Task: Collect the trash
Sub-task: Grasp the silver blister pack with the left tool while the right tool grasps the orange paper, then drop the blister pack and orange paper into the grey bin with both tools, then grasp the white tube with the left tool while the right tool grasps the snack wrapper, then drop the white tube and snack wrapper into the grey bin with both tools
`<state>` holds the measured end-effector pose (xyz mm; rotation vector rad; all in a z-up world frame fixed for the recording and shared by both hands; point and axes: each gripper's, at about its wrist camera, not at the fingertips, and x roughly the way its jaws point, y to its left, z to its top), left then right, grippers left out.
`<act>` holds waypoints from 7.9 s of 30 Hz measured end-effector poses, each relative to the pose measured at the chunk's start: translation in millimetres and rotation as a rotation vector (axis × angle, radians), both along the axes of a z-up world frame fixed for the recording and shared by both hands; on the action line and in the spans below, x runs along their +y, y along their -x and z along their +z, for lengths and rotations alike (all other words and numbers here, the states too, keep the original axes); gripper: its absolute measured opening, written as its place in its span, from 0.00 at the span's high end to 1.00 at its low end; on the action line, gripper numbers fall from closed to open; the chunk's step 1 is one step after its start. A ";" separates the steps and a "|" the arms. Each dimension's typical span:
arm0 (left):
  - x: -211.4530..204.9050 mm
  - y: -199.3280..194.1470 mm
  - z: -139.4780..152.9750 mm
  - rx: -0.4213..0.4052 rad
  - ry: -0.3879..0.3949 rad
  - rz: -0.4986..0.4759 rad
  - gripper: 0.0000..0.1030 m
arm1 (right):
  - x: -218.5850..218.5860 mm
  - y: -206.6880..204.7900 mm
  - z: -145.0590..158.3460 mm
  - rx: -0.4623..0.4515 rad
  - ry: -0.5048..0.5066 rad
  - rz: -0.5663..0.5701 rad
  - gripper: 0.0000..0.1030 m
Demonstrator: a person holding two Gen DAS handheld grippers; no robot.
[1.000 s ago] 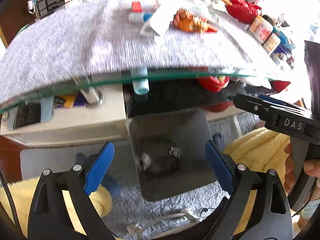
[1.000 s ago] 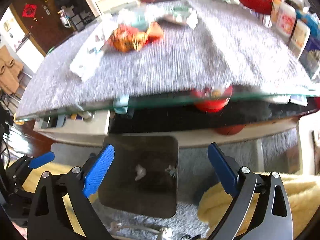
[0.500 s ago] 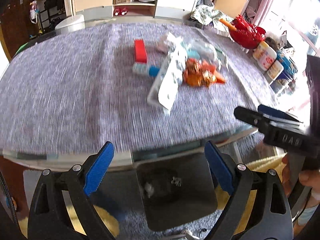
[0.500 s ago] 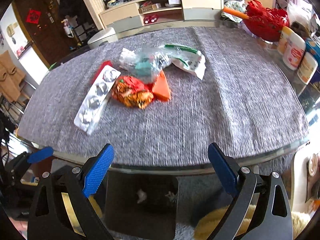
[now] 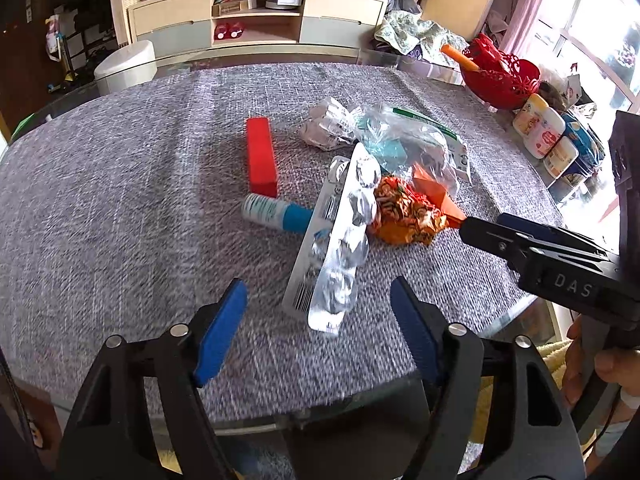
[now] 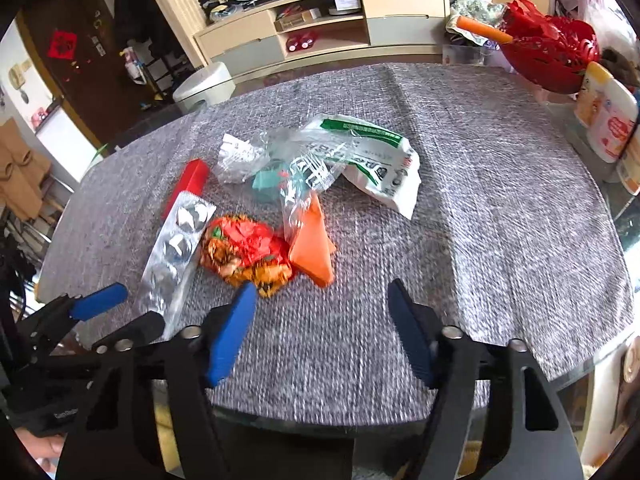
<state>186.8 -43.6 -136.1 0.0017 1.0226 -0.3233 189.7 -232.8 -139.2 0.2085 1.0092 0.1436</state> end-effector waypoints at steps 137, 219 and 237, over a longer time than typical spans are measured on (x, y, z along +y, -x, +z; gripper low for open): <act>30.2 91.3 -2.1 0.051 0.015 0.034 0.18 | 3.2 78.1 6.3 0.023 -0.032 -0.009 0.07; 10.5 147.6 -34.5 0.106 0.011 -0.061 0.89 | 30.3 130.6 -28.8 0.089 -0.081 0.131 0.44; 10.2 168.4 -98.0 0.259 0.012 -0.046 0.88 | 46.9 154.6 -88.1 0.221 -0.022 0.142 0.42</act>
